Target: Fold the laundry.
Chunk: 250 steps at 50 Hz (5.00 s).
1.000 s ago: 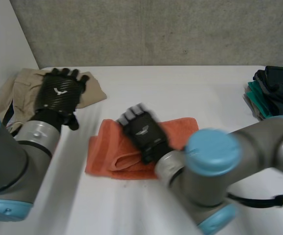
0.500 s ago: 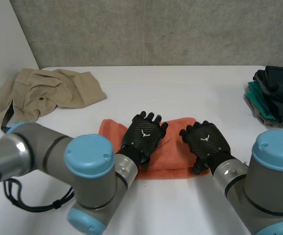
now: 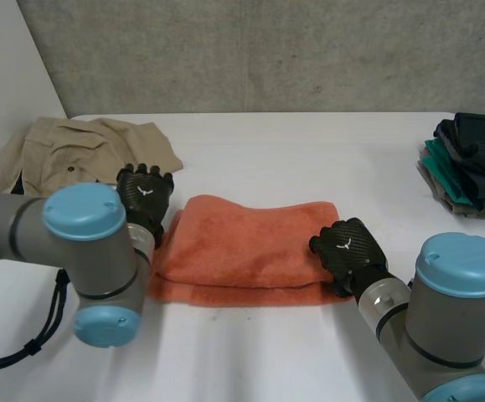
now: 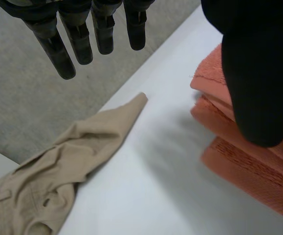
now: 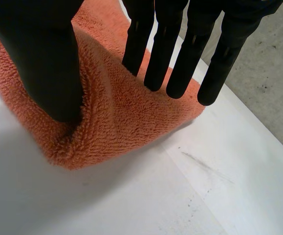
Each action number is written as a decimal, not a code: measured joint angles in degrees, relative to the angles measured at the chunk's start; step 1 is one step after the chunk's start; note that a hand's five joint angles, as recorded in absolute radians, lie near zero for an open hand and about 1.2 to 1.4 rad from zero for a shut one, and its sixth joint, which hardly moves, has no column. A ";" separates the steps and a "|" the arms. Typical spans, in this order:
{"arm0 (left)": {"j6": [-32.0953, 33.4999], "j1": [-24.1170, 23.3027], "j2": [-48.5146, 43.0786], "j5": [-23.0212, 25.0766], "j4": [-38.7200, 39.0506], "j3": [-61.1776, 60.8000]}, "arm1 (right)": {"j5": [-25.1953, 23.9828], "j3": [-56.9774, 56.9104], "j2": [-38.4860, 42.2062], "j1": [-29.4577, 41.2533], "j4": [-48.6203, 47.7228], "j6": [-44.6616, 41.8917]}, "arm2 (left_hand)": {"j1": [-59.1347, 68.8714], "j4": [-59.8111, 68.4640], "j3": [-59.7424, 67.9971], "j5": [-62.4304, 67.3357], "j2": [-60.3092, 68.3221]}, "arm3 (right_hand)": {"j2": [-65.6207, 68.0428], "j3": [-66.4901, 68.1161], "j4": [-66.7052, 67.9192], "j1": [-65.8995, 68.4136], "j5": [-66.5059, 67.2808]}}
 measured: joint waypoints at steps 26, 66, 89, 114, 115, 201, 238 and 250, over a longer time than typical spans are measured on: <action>-1.13 -2.28 21.09 1.78 0.56 -12.66 | 5.43 -4.54 -4.47 2.35 -1.67 -28.17 | 0.00 -0.41 -0.05 -0.09 -0.20 | 24.86 25.42 26.07 18.59 25.21; -21.18 -8.85 15.63 8.16 -0.41 -2.92 | -3.59 -9.30 -11.05 2.25 15.53 22.09 | 0.00 -0.41 -0.05 -0.09 -0.20 | -30.32 -30.41 -30.12 -30.62 -29.53; -18.79 -8.07 1.85 1.74 -13.67 -1.31 | -5.78 -21.76 8.03 4.11 17.06 20.82 | 0.00 -0.41 -0.04 -0.08 -0.20 | -30.32 -30.41 -30.12 -30.62 -29.52; -8.44 -6.02 17.93 17.48 -14.09 3.05 | 6.65 -15.69 -0.78 12.99 11.03 8.36 | 0.00 -0.41 -0.05 -0.09 -0.20 | -30.32 -30.41 -30.12 -32.17 -29.52; -8.78 -5.59 19.11 20.76 -14.56 3.32 | 6.70 -13.21 -1.18 14.71 9.33 8.09 | 0.00 -0.41 -0.05 -0.09 -0.20 | -30.32 -30.41 -30.12 -32.17 -29.53; -20.81 1.09 27.87 37.21 -19.29 2.88 | -20.58 -40.94 11.05 -38.12 -24.45 21.60 | 0.00 -0.41 -0.04 -0.08 -0.20 | 22.91 22.48 25.72 15.64 20.50; -20.87 -1.31 27.59 37.26 -18.68 1.53 | -38.76 -28.44 9.84 -58.88 -12.16 25.35 | 0.00 -0.41 -0.04 -0.08 -0.20 | -30.22 -30.37 -30.13 -29.86 -29.45; -20.90 -1.95 28.10 37.26 -18.59 1.27 | -21.29 -30.34 0.35 -66.62 3.80 12.44 | 0.00 -0.41 -0.05 -0.10 -0.20 | -30.22 -30.38 -30.14 -29.86 -29.45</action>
